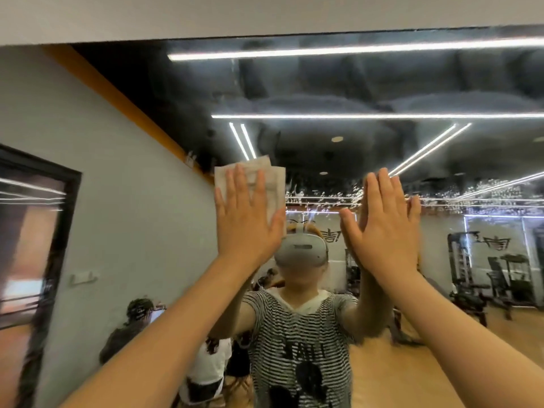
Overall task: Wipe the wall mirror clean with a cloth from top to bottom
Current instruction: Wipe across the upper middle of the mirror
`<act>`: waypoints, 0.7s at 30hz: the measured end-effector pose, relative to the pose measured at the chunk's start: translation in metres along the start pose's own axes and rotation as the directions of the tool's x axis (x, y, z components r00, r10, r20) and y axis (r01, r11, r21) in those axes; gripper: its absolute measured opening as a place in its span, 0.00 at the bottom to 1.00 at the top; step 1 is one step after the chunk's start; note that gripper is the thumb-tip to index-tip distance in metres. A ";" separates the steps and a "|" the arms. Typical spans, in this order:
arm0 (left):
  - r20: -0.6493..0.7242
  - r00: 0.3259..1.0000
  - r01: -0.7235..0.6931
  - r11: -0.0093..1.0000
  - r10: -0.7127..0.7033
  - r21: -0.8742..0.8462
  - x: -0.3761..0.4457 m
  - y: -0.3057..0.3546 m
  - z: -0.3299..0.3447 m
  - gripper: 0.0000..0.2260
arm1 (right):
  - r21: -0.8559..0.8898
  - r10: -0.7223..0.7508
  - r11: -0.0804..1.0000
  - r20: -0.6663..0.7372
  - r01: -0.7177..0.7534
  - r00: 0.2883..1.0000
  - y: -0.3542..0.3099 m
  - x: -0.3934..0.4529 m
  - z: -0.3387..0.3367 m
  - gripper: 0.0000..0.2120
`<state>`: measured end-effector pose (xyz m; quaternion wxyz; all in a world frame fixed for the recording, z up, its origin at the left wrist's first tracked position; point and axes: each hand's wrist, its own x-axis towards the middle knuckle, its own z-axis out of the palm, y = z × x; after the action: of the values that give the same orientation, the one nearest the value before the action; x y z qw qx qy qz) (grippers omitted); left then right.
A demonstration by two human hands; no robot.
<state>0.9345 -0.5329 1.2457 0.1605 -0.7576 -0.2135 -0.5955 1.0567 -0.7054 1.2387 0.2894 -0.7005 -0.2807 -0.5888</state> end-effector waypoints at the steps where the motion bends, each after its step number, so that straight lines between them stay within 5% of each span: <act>1: 0.005 0.999 -0.037 0.999 0.037 0.000 -0.001 -0.008 0.000 0.34 | 0.000 -0.001 1.000 0.001 0.001 1.000 0.000 0.000 -0.001 0.36; 5: 0.009 0.995 -0.100 0.995 0.100 -0.014 -0.008 -0.052 -0.003 0.32 | -0.010 -0.003 1.000 0.005 0.003 1.000 0.000 0.000 -0.001 0.36; 11: -0.048 0.979 0.196 0.980 -0.197 -0.014 -0.012 -0.135 -0.011 0.34 | -0.001 -0.002 1.000 -0.009 0.002 1.000 -0.001 -0.001 0.001 0.36; 17: -0.127 0.902 0.407 0.911 -0.413 -0.067 -0.002 -0.099 -0.004 0.28 | -0.010 0.001 1.000 -0.046 -0.002 0.999 -0.001 -0.001 0.003 0.35; 21: -0.116 0.931 0.339 0.938 -0.346 -0.073 0.003 -0.052 -0.006 0.29 | -0.011 0.000 1.000 -0.069 -0.001 0.998 -0.001 -0.001 0.006 0.35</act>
<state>0.9031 -0.4914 1.2494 0.0479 -0.6732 -0.3161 -0.6667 1.0599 -0.7003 1.2365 0.2952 -0.6814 -0.2670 -0.6143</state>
